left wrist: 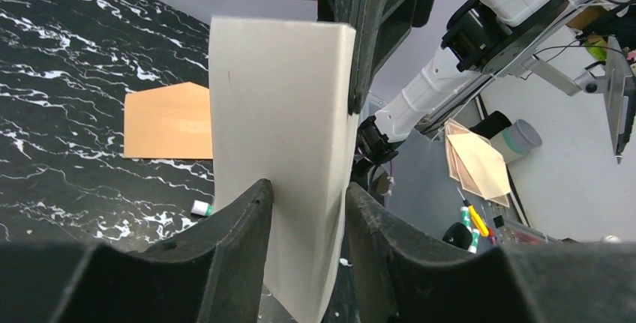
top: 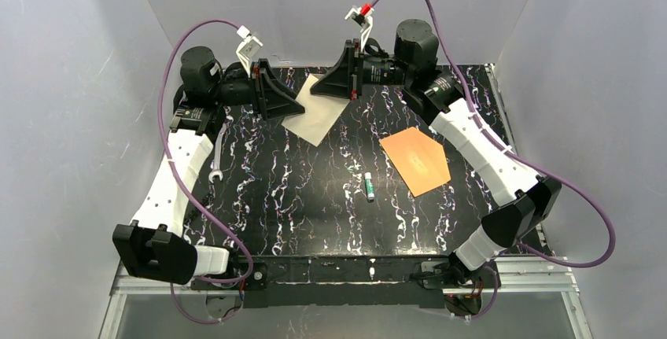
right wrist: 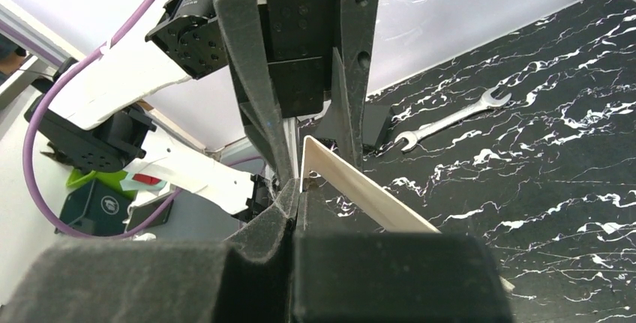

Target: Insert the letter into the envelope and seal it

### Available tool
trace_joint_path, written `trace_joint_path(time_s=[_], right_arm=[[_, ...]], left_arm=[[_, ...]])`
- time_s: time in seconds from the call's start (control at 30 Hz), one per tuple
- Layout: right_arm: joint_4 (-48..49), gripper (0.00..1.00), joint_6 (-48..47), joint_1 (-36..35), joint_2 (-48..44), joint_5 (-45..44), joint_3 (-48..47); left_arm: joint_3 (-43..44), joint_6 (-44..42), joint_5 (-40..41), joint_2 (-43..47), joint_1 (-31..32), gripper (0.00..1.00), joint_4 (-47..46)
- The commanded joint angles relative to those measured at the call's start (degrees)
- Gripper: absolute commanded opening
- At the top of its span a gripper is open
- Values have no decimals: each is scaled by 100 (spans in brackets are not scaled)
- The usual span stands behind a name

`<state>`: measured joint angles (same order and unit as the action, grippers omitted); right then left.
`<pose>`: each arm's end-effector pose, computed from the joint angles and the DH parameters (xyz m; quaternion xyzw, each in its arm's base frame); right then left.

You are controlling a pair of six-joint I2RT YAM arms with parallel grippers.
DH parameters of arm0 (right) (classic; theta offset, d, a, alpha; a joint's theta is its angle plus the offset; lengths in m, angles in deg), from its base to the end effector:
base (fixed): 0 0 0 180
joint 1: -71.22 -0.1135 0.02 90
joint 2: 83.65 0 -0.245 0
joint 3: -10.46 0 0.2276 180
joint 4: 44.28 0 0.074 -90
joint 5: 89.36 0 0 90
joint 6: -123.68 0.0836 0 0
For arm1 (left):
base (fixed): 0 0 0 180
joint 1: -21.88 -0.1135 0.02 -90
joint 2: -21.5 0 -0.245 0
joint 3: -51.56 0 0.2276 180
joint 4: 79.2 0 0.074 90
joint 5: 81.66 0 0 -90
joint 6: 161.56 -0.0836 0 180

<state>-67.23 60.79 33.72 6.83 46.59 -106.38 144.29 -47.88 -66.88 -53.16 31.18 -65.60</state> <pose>0.2473 0.2655 0.4674 -0.3401 0.6030 0.5844 0.4233 0.2500 -0.1229 0.4278 0.3772 0.5897 -0.5624 0.4400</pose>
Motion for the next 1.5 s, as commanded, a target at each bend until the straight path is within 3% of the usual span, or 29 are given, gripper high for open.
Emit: trace_joint_path(time_s=[0.0,0.17,0.4,0.7,0.77,0.83,0.93,1.03,1.1,1.2,1.3,1.47], right_arm=[[-139,1,-130,-47,78,138,-281],[-148,1,-97,-74,119,122,-326],[155,1,214,-73,259,174,-475],[-31,1,257,-73,335,199,-731],[-67,24,324,-65,319,-78,-767],[-61,55,373,-60,224,-609,-713],[479,75,605,-18,-161,-1746,-357],[1860,91,940,-12,-863,-2896,699],[2324,98,1095,-12,-1279,-3643,1255],[2441,99,1335,-12,-1725,-4266,1677],[2874,99,1635,-12,-1876,-4141,2015],[2648,99,2091,-12,-1719,-3898,1982]], left_arm=[[235,23,-90,-50,32,35,-86],[164,81,-346,-60,84,25,-79],[39,170,-859,-59,96,21,-85],[103,285,-913,-81,94,4,-128],[143,295,-837,-89,98,0,-126],[156,281,-693,-62,96,0,-129],[151,269,-503,-35,98,0,-129],[214,298,-201,19,98,0,-146],[324,420,107,29,98,0,-149],[530,743,665,65,113,0,-173],[652,1274,1287,59,124,0,-222],[834,1821,1784,71,131,0,-314]])
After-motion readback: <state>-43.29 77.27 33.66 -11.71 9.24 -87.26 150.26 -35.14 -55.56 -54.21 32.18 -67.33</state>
